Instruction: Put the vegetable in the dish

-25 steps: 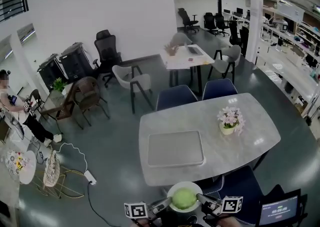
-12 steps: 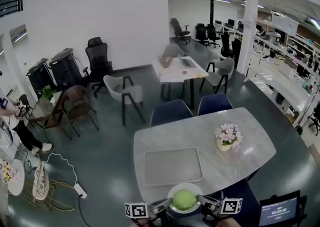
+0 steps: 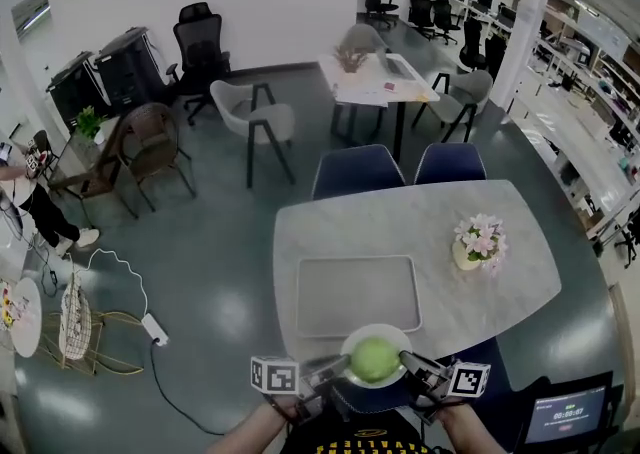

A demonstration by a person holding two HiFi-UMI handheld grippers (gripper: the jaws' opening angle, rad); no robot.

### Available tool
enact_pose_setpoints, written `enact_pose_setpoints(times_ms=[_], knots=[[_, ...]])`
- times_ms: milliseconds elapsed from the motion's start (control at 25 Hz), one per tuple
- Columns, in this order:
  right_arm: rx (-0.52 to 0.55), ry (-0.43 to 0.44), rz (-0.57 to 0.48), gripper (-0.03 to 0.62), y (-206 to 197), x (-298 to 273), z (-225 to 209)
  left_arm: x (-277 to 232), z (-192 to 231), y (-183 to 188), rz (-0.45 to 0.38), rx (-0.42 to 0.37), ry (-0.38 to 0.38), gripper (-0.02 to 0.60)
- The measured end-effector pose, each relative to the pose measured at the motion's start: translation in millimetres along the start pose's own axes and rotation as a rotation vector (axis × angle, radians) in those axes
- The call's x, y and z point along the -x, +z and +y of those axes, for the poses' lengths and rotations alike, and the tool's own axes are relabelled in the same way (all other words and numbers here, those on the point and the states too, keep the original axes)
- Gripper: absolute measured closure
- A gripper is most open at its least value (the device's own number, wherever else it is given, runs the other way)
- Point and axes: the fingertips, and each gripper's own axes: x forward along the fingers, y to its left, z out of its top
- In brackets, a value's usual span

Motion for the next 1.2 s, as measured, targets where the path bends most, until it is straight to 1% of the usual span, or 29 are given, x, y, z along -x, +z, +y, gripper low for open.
enact_pose_setpoints(times_ms=[160, 280, 440, 640, 760, 880, 1000, 1200], knots=[[-0.032, 0.001, 0.027, 0.574, 6.6, -12.6, -14.7, -5.3, 14.4, 10.2, -0.001, 0.016, 0.031, 0.566], [-0.019, -0.001, 0.046, 0.574, 19.8, -17.7, -30.1, -16.8, 25.2, 18.7, -0.011, 0.026, 0.050, 0.565], [-0.032, -0.005, 0.059, 0.574, 34.1, -23.1, -49.3, -32.3, 39.5, 27.6, -0.014, 0.046, 0.073, 0.565], [-0.029, -0.005, 0.061, 0.574, 61.1, -29.1, -85.7, -65.7, 70.4, 42.1, -0.009, 0.056, 0.085, 0.563], [-0.064, -0.033, 0.057, 0.574, 69.7, -30.7, -105.9, -80.1, 80.8, 51.6, -0.005, 0.054, 0.096, 0.563], [-0.081, -0.053, 0.056, 0.574, 76.4, -34.7, -116.7, -87.3, 87.7, 60.2, -0.004, 0.062, 0.101, 0.563], [-0.063, -0.038, 0.053, 0.574, 88.6, -44.3, -122.5, -96.7, 100.4, 68.1, -0.001, 0.065, 0.108, 0.561], [-0.089, -0.042, 0.061, 0.572, 96.4, -54.7, -155.6, -113.5, 131.2, 74.6, 0.018, 0.073, 0.144, 0.558]])
